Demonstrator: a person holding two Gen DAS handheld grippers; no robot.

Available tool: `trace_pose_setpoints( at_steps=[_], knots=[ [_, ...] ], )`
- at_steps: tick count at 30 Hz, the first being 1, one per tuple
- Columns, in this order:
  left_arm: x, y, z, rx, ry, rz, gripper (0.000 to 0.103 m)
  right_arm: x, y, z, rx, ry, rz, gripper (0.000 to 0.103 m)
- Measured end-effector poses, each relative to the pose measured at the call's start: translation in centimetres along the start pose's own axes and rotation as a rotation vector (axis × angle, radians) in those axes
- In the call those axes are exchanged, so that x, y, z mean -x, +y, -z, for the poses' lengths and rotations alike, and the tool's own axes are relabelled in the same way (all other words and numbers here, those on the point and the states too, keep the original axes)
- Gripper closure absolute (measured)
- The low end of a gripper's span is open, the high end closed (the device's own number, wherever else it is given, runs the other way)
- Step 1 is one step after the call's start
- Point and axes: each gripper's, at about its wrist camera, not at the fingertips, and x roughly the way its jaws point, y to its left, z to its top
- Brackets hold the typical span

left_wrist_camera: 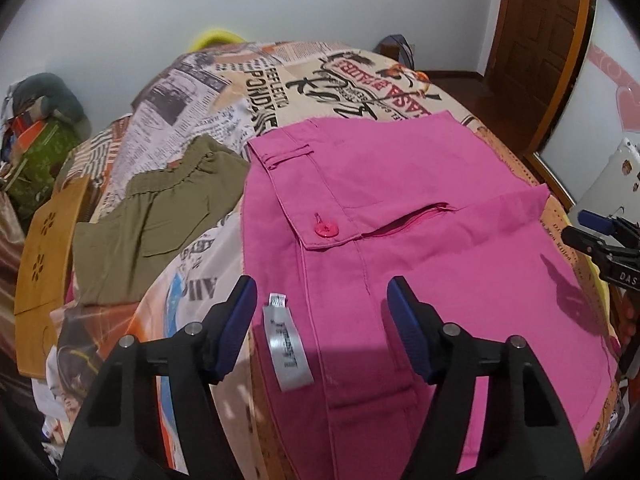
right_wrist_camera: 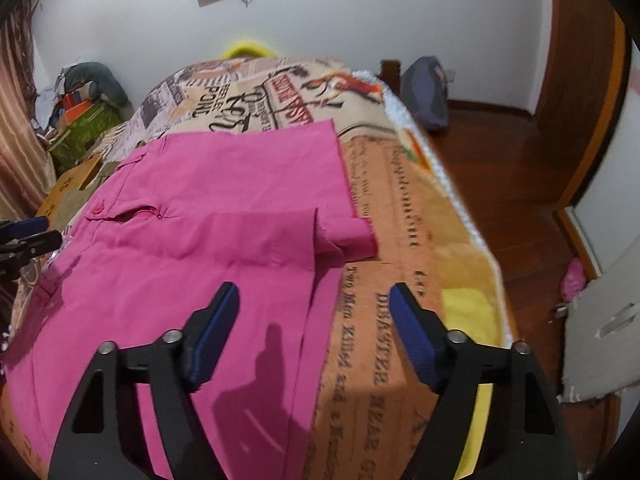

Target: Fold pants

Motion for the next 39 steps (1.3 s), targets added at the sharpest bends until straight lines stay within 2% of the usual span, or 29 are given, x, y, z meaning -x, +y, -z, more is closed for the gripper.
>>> trace_pose_setpoints(
  at_steps=[8,13,14,18,21,22,23,28,32,34,37,39],
  knots=[
    [-2.9,1.2,-0.6,0.042,0.083,0.076,0.046,-2.6,0.2,-0.8,0.004,0.033,-0.040,0.040],
    [-4.0,1.6,-0.6,0.068,0.106,0.143,0.054,-3.6,-0.3,-1.1,-0.013,0.057,-0.066,0.052],
    [-4.2,1.7,-0.6,0.075,0.110,0.156,0.057,-3.8,-0.3,-1.1,-0.014,0.060,-0.069,0.054],
    [-4.4,2.0,-0.6,0.091,0.117,0.203,0.070,-4.2,-0.3,-0.9,-0.021,0.084,-0.105,0.074],
    [-4.3,1.9,-0.6,0.087,0.113,0.193,0.084,-4.4,0.0,-0.8,-0.010,0.088,-0.122,0.086],
    [-4.3,2.0,-0.6,0.085,0.113,0.186,0.093,-4.4,0.1,-0.7,-0.006,0.087,-0.127,0.092],
    [-4.3,2.0,-0.6,0.084,0.112,0.184,0.100,-4.4,0.3,-0.7,0.002,0.088,-0.133,0.094],
    [-2.6,1.7,-0.7,0.045,0.069,0.157,0.101,-3.6,0.9,-0.7,0.065,0.056,-0.077,0.095],
    [-2.1,1.4,-0.8,0.011,0.056,0.115,0.101,-3.7,0.8,-0.3,0.082,0.081,-0.069,0.096],
    [-2.6,1.1,-0.6,-0.009,0.066,0.081,0.101,-3.9,1.0,0.2,0.097,0.092,-0.046,0.099],
    [-3.9,1.2,0.0,0.006,0.108,0.085,0.100,-4.1,0.9,0.4,0.095,0.099,-0.034,0.098],
    [-4.0,1.2,0.1,0.003,0.108,0.080,0.100,-4.0,0.8,0.2,0.088,0.105,-0.041,0.098]
  ],
)
